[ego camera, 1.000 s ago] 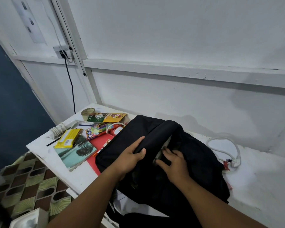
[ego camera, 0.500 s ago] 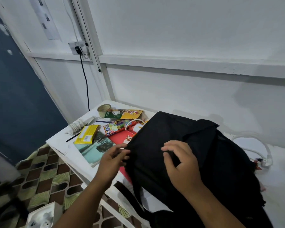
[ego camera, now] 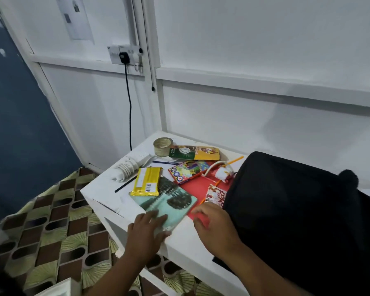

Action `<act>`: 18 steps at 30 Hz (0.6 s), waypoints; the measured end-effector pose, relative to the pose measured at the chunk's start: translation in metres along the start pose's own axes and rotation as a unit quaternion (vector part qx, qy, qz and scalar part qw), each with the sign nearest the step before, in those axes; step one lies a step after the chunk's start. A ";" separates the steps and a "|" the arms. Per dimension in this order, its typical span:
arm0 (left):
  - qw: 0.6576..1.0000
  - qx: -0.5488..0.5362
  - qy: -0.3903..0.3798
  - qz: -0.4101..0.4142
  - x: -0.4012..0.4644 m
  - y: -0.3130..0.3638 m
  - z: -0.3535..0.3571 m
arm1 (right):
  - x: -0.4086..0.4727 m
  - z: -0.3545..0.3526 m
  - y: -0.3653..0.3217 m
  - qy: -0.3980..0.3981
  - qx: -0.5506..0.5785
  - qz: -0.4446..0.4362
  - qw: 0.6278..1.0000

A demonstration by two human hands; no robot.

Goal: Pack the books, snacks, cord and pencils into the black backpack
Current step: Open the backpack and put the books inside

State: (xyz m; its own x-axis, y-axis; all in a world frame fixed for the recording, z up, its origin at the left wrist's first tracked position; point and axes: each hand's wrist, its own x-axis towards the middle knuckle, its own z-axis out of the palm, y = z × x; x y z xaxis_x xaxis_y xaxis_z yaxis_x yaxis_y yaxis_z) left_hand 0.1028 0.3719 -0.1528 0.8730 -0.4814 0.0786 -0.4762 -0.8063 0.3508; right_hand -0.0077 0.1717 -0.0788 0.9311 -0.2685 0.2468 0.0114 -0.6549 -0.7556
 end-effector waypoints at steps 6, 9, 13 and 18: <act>0.996 -0.058 0.057 0.045 0.008 -0.021 0.009 | 0.012 0.051 -0.014 -0.074 0.063 0.240 0.966; 0.987 -0.147 0.054 0.041 0.011 -0.031 0.013 | 0.026 0.066 -0.017 -0.028 0.190 0.353 0.916; 0.969 -0.234 0.055 0.052 0.018 -0.045 0.012 | 0.050 0.076 -0.026 0.041 0.353 0.453 0.818; 0.946 -0.323 -0.012 0.005 0.025 -0.051 -0.004 | 0.061 0.084 -0.034 0.098 0.418 0.518 0.740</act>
State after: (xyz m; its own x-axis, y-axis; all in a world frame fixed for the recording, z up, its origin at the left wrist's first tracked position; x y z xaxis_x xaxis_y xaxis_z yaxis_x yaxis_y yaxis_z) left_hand 0.1488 0.4024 -0.1644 0.8625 -0.5018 0.0652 -0.3131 -0.4280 0.8478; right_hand 0.0793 0.2367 -0.0886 0.5284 -0.4718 -0.7058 -0.3742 0.6168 -0.6924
